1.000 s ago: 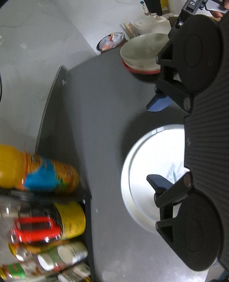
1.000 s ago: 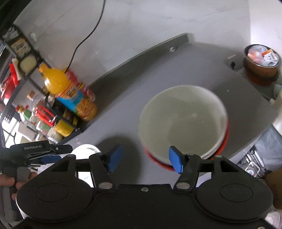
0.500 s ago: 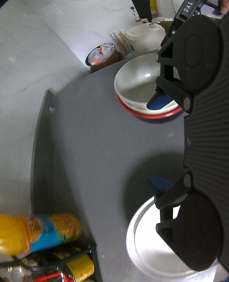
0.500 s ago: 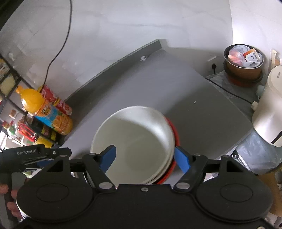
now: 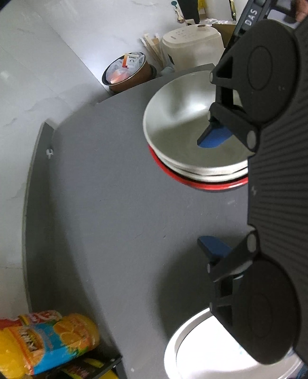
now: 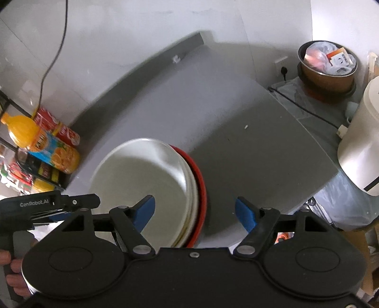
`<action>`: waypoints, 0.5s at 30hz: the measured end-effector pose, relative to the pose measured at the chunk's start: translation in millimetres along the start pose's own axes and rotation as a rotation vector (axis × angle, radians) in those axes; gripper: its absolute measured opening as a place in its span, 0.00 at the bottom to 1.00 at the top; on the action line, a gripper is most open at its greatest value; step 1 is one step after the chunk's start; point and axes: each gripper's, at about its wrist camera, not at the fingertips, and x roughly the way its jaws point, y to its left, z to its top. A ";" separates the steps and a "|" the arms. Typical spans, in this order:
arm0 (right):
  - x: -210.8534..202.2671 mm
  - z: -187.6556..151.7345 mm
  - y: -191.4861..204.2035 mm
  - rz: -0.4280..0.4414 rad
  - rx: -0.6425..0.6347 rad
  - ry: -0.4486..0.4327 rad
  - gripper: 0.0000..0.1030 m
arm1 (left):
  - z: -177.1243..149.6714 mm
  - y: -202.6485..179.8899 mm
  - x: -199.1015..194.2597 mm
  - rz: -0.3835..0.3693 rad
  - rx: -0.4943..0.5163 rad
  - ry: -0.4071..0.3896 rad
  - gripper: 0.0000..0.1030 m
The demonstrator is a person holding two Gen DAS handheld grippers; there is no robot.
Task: Organize plates and bowls
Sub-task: 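Move both grippers to the rim of the red bowl stack, then close the left and right grippers on the red bowl stack rim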
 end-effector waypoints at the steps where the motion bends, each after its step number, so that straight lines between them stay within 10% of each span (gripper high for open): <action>1: 3.7 0.7 0.7 -0.010 -0.015 0.012 0.72 | 0.6 0.1 3.6 -0.001 -0.005 0.010 0.77; 15: 39.5 10.1 -4.4 0.032 -0.056 0.107 0.65 | -3.7 -2.8 40.5 0.038 -0.041 0.096 0.40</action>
